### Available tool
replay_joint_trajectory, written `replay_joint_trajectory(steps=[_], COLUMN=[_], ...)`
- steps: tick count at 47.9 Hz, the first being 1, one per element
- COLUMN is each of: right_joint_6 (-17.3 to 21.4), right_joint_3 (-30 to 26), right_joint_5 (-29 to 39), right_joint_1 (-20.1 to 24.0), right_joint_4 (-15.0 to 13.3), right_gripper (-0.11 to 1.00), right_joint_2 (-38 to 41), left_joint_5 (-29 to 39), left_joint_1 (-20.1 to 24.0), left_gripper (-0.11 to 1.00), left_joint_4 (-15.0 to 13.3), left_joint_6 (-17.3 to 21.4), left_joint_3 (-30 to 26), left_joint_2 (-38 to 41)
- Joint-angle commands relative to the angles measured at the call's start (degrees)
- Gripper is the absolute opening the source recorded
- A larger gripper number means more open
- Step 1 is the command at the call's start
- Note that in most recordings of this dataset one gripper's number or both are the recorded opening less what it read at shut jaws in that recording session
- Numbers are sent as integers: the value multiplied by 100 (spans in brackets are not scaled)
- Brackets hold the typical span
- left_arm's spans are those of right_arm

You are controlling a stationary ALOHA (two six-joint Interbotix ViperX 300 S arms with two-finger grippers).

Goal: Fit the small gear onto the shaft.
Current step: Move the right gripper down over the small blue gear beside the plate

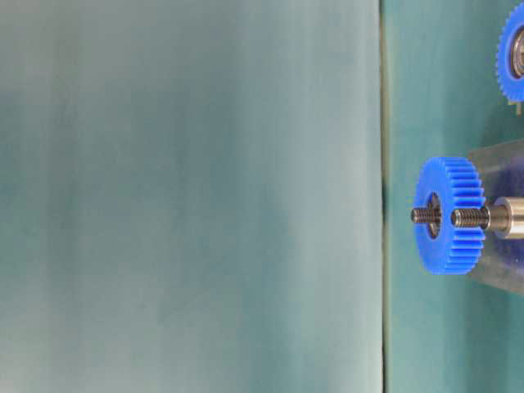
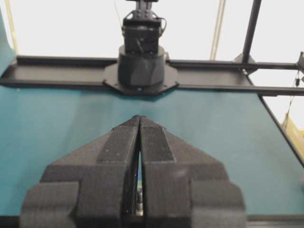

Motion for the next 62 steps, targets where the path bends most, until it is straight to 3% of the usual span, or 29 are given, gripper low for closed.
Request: replay_joint_trajectory(steps=[1,7,9,24,31,54,58,62], right_joint_6=[26,378,466,668,703,677,677,668], right_joint_3=[18,-18,-70,-914,-1318,-2127,-2285,-2426], right_joint_5=[-9,527,853,3252,4148,4896,4904,4896], right_joint_1=[-9,-79,-132,-668,-905,-993,-993,-993], right_joint_4=[35,940,1063,1055,1002,844,835,826], right_gripper=[1,-1,-2,-2,-2,-1,7,23], right_joint_2=[53,53,62,633,1257,3190,3437,3665], left_joint_5=[35,325,466,2065,2180,2268,2268,2259], left_joint_1=[0,9,9,44,44,44,44,44], left_gripper=[0,0,0,0,0,0,0,0], left_joint_4=[44,44,44,62,62,62,62,62], left_joint_6=[-185,-272,-272,-255,-255,-255,-255,-255], left_joint_3=[18,-70,-123,-598,-642,-668,-659,-668], left_joint_2=[-26,-18,-9,501,738,1143,1151,1151])
